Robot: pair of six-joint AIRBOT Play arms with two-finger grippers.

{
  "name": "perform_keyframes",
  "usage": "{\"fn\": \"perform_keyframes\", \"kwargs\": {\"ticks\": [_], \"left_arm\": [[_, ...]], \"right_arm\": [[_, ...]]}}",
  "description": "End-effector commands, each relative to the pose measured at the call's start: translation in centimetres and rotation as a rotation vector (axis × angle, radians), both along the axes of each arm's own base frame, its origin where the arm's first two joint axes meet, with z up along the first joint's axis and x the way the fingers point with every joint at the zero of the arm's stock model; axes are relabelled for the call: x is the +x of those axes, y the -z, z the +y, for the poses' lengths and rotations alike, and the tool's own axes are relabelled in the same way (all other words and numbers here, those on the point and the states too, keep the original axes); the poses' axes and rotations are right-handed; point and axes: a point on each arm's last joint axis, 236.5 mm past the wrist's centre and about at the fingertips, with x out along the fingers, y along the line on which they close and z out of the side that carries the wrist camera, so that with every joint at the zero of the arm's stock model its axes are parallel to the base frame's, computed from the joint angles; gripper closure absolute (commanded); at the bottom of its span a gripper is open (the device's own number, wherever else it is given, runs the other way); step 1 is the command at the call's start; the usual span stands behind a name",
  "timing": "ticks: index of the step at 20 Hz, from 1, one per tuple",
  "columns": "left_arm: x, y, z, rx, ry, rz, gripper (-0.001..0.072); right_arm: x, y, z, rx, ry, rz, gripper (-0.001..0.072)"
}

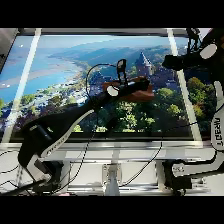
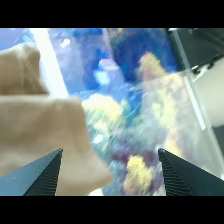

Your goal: Fold the clothes and pants, and hang the long-sleeved shirts on hangers.

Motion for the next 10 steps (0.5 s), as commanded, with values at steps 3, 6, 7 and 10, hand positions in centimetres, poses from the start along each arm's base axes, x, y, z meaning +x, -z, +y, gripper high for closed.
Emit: {"fn": "perform_keyframes", "kwargs": {"ticks": [3,6,7,10], "left_arm": [[2.7,-5.5,3.6,-0.059,-0.062,-0.057,0.0002],[3.7,-6.9,5.5,-0.076,-0.053,-0.054,0.0003],[3.8,-6.8,5.9,-0.077,-0.04,-0.045,0.0003],[4.1,-6.4,6.8,-0.077,-0.013,-0.021,0.0002]], "right_arm": [[-2.7,7.6,-1.0,0.152,-0.043,0.263,0.0466],[-4.5,10.3,1.1,0.395,-0.143,0.382,0.0285],[-4.5,11.4,1.1,0.412,-0.137,0.404,0.0202],[-3.2,13.6,1.3,0.396,-0.106,0.392,0.0181]]}}
